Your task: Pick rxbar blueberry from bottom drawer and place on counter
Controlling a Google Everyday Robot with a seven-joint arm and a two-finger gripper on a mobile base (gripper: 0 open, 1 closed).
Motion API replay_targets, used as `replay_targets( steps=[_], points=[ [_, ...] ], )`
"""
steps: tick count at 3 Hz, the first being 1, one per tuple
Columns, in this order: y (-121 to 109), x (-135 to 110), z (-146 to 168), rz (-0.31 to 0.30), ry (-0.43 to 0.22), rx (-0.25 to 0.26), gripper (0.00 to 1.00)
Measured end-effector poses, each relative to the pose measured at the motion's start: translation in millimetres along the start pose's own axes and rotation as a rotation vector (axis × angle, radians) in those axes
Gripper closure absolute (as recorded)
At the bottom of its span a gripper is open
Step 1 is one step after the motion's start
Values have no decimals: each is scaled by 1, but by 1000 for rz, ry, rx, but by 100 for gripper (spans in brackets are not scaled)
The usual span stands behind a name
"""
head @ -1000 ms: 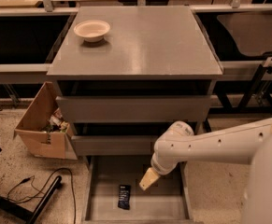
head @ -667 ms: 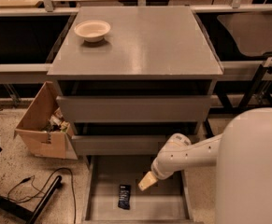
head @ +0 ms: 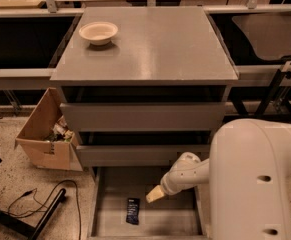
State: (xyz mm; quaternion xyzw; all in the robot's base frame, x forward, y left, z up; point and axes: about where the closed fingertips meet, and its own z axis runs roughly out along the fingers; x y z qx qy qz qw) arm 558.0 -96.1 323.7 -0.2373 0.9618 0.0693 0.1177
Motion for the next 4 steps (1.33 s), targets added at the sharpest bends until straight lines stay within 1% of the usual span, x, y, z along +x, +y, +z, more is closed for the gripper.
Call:
replay_targets(
  steps=[1, 2, 3, 4],
  points=[
    [34, -7, 56, 6, 20, -46, 0],
    [40, -12, 118, 17, 64, -6, 0],
    [48, -13, 161, 31, 94, 36, 0],
    [65, -16, 191, 32, 105, 39, 0]
  ],
)
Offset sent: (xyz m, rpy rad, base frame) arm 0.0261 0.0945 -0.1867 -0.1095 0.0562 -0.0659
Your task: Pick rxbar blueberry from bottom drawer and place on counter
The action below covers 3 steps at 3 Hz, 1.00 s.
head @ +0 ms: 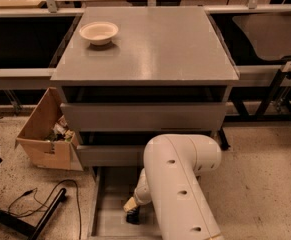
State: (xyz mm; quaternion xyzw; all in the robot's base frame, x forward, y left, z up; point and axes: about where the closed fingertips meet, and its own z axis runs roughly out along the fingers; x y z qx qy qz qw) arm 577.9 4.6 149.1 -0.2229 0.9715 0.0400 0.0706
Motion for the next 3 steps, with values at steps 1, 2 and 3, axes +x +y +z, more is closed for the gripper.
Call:
replay_targets(
  steps=[1, 2, 3],
  points=[
    [27, 0, 24, 9, 12, -27, 0],
    [43, 2, 45, 26, 28, -43, 0],
    [53, 6, 70, 42, 44, -50, 15]
  ],
)
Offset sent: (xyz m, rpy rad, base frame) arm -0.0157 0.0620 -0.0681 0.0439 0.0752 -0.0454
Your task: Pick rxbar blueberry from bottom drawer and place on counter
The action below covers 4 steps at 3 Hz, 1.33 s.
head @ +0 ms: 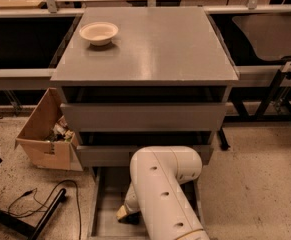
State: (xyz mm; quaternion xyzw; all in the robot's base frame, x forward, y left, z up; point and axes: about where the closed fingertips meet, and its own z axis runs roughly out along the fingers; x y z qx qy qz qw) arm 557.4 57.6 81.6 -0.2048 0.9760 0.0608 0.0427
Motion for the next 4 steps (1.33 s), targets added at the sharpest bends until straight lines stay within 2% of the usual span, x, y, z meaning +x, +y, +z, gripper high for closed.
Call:
replay_targets(
  steps=[3, 4],
  points=[
    [1, -1, -6, 0, 0, 0, 85],
    [1, -1, -6, 0, 0, 0, 100]
  ],
)
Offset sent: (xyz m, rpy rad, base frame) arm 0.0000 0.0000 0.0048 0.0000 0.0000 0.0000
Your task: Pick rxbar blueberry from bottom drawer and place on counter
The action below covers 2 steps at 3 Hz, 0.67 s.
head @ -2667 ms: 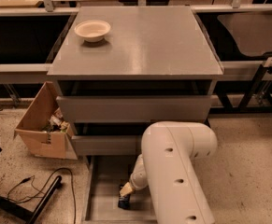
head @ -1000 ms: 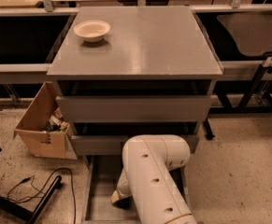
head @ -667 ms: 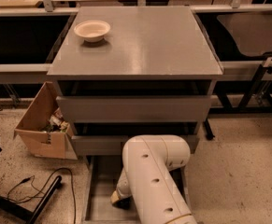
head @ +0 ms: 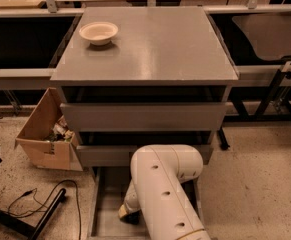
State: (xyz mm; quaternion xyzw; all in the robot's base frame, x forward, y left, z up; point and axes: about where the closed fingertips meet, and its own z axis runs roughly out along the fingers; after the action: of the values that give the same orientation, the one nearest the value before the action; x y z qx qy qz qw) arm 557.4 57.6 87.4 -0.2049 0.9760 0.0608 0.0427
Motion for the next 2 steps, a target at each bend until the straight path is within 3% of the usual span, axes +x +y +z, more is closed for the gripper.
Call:
replay_targets(
  steps=[2],
  points=[
    [2, -2, -23, 0, 0, 0, 100]
  ],
)
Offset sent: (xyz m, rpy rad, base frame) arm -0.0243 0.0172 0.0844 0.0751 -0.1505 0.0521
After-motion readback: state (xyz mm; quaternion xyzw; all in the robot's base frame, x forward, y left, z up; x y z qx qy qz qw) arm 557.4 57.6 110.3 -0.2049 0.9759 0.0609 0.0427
